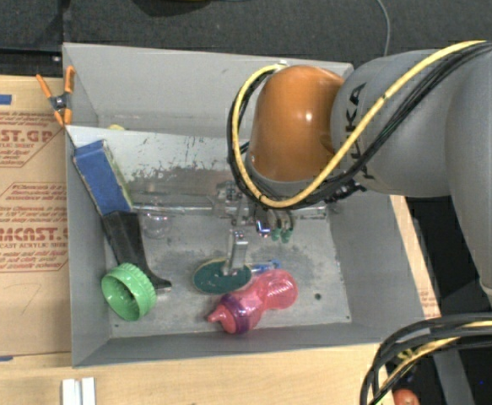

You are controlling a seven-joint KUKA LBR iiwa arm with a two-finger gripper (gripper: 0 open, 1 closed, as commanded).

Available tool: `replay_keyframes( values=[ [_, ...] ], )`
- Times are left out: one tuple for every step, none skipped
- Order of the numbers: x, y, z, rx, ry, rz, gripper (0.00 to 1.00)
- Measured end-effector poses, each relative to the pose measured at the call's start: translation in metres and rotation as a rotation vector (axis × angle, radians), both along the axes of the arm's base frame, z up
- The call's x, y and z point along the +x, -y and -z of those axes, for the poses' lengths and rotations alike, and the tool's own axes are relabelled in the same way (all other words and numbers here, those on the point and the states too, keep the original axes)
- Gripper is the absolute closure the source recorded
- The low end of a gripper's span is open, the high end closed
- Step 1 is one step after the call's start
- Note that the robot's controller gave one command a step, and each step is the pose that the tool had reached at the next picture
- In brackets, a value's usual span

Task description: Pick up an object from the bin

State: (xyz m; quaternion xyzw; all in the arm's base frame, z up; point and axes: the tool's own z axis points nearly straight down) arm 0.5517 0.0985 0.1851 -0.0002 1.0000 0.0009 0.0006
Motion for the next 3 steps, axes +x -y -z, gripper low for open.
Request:
replay_keyframes(
  values=[
    [0.0,0.0,0.0,0.0,0.0,0.0,0.0],
    [0.015,0.02,-0.061,-0.001,0.005,-0.478,0.0],
    [-0.027,-0.014,0.033,0.0,0.003,-0.08,0.0]
  ],
)
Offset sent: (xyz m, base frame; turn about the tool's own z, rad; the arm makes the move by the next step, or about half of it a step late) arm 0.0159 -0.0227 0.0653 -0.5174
